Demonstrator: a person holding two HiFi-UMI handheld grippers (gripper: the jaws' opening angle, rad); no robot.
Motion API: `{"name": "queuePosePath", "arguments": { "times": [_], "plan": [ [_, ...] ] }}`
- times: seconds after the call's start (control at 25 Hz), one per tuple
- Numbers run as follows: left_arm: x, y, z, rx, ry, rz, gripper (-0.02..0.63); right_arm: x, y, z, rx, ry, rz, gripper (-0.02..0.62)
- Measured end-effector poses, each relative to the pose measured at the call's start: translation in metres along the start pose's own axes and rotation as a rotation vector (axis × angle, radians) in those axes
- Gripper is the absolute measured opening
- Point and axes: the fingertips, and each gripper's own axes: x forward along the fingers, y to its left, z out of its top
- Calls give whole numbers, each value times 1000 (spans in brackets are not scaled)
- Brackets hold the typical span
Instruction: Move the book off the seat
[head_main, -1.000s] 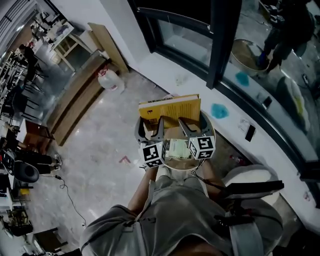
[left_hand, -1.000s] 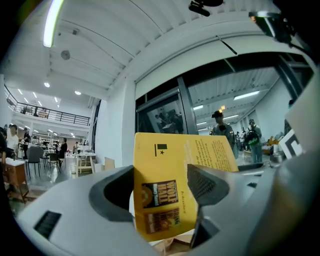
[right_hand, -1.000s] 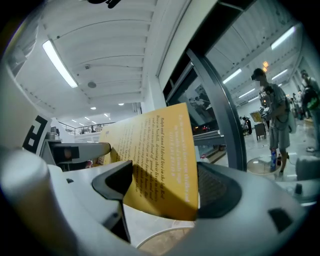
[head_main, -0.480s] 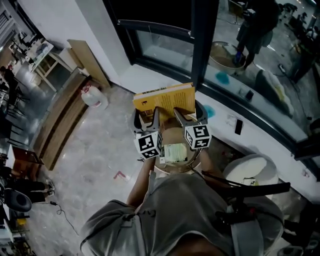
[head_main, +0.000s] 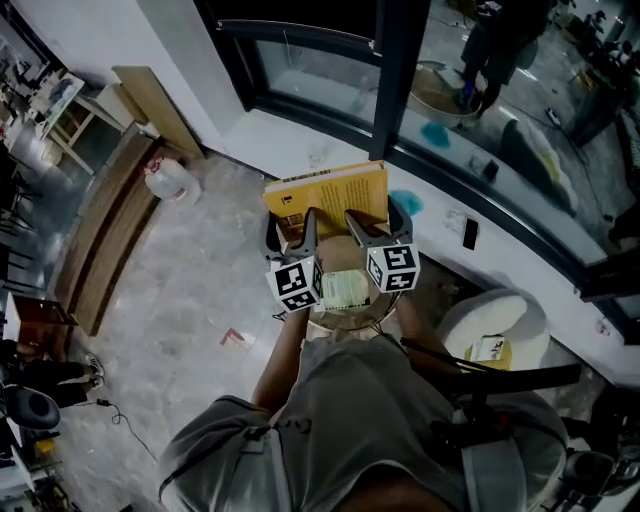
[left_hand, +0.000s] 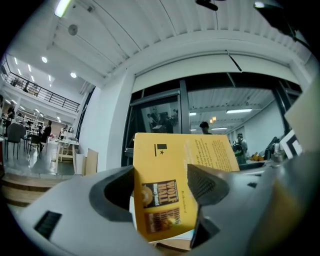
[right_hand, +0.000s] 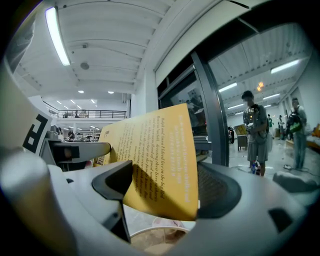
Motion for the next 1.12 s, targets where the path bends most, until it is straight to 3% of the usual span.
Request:
{"name": "queuePosePath", "arguments": {
  "times": [0.16, 0.36, 0.64, 0.8, 1.12],
  "plan": [
    [6, 5, -34, -1, 50, 4, 342, 8, -2, -36, 21, 50, -7, 388],
    [11, 17, -106, -10, 148, 3, 342, 16, 0, -109, 74, 155, -28, 388],
    [8, 18, -244, -25, 342, -13, 342, 13, -7, -251, 174, 354, -55, 388],
    [-20, 23, -335, -31, 499, -26, 342, -13, 6, -344, 261, 496, -92, 388],
    [-72, 21, -497, -77, 712, 0, 342, -55, 17, -508, 338, 717, -105, 388]
  ]
}}
